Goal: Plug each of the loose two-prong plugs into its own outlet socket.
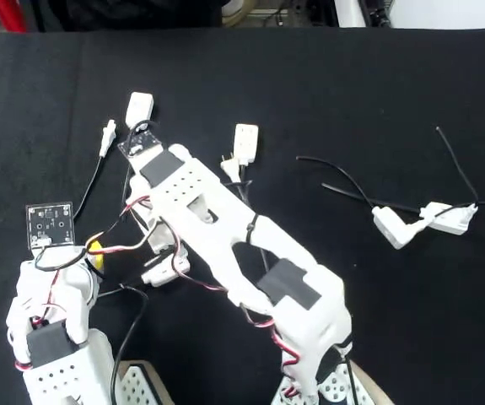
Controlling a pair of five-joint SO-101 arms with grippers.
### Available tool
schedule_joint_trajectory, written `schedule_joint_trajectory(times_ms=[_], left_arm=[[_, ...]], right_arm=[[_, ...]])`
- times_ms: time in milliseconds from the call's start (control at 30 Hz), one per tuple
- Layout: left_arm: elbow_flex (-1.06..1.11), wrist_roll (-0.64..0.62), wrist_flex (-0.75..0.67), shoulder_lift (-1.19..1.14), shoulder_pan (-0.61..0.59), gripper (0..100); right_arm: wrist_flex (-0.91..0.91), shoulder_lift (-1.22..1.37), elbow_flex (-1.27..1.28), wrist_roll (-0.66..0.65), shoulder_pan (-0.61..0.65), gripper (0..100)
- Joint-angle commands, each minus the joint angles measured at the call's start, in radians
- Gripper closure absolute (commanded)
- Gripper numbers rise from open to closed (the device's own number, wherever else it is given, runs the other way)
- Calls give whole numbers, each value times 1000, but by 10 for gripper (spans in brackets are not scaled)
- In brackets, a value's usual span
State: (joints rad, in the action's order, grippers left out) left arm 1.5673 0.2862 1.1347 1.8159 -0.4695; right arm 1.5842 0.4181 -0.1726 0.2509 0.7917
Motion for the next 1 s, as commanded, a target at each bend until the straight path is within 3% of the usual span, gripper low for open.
schedule_joint_trajectory(times_ms=[0, 700, 967], left_arm=[[-5, 11, -18, 5, -10, 759], [-5, 11, -21, 5, -10, 759], [-5, 11, -21, 5, -10, 759]], right_arm=[[34, 28, -38, 9, -3, 987], [69, 48, -65, 38, 46, 987], [-118, 67, 102, 44, 58, 987]])
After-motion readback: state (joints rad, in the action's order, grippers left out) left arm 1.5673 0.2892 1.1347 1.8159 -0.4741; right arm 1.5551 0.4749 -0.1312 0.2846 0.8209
